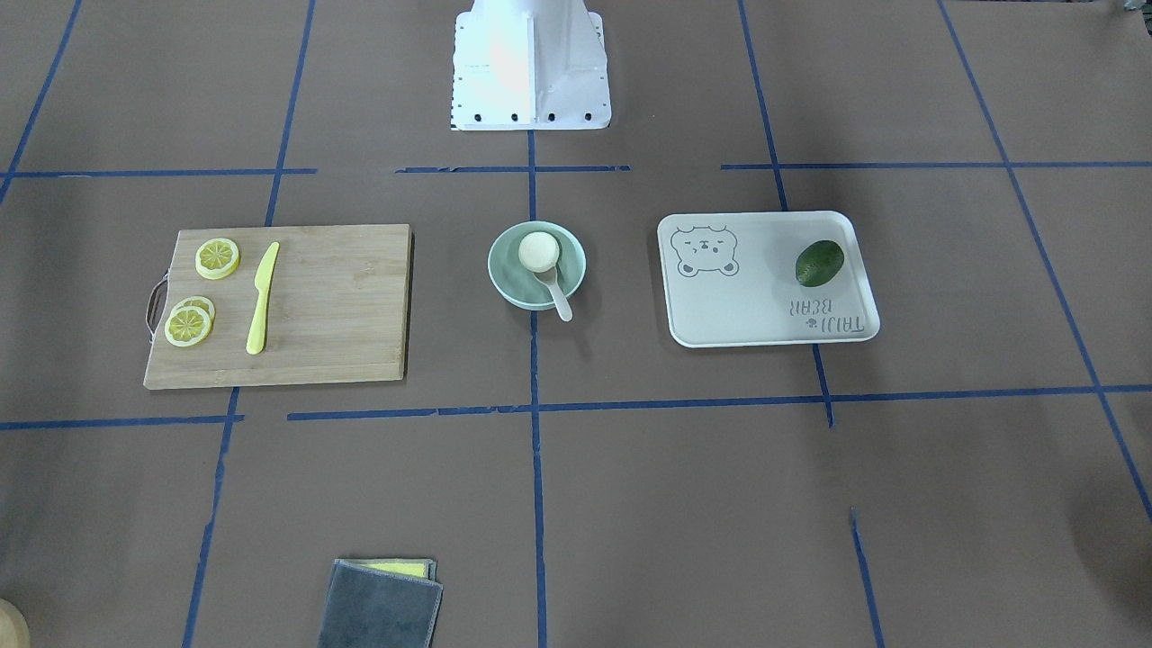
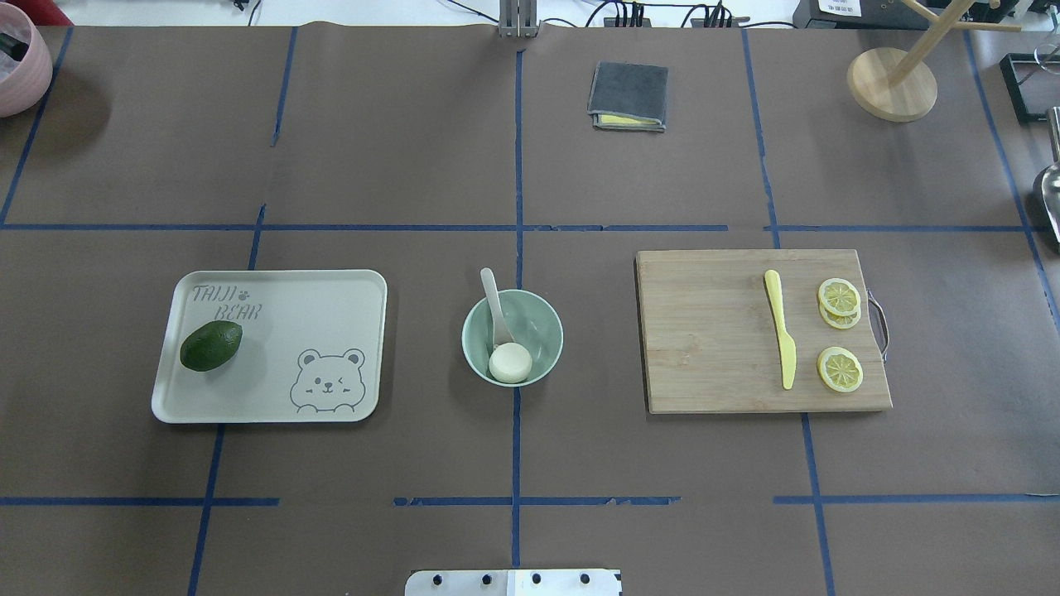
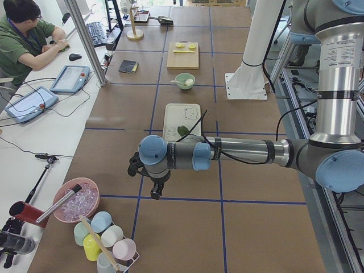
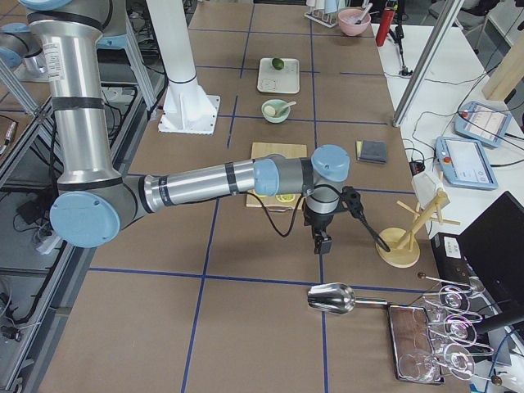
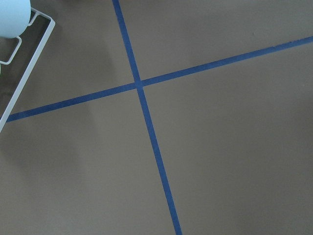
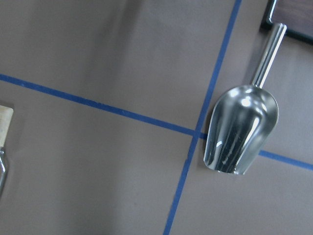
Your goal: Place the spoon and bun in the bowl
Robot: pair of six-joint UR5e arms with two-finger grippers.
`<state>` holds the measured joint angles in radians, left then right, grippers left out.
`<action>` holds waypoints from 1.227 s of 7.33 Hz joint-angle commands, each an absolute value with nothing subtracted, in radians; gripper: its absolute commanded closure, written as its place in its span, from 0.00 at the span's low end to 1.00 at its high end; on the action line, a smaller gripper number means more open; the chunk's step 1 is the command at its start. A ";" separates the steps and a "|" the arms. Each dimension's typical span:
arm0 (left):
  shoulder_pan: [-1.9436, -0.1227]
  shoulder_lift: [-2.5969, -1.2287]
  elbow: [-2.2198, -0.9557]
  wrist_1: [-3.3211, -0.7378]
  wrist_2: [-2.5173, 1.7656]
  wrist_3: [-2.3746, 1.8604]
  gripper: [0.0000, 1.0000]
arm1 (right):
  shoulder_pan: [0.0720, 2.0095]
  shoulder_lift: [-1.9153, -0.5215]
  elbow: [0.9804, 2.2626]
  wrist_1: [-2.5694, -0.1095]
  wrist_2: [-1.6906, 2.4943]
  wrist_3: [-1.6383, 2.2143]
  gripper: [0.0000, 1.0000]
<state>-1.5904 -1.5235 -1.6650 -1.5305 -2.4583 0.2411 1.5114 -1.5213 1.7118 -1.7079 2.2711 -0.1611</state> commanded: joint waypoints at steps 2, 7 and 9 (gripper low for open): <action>-1.594 -1.525 -1.707 -1.532 -2.375 0.238 0.00 | 1.532 -1.569 1.710 -1.706 2.275 -0.150 0.00; -1.594 -1.523 -1.738 -1.537 -2.318 0.239 0.00 | 1.532 -1.566 1.707 -1.706 2.278 -0.152 0.00; -1.594 -1.523 -1.736 -1.537 -2.319 0.241 0.00 | 1.531 -1.566 1.707 -1.706 2.278 -0.152 0.00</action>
<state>-1.5938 -1.5231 -1.7370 -1.5369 -2.3189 0.2397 1.5322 -1.5665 1.7077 -1.7066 2.2779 -0.1517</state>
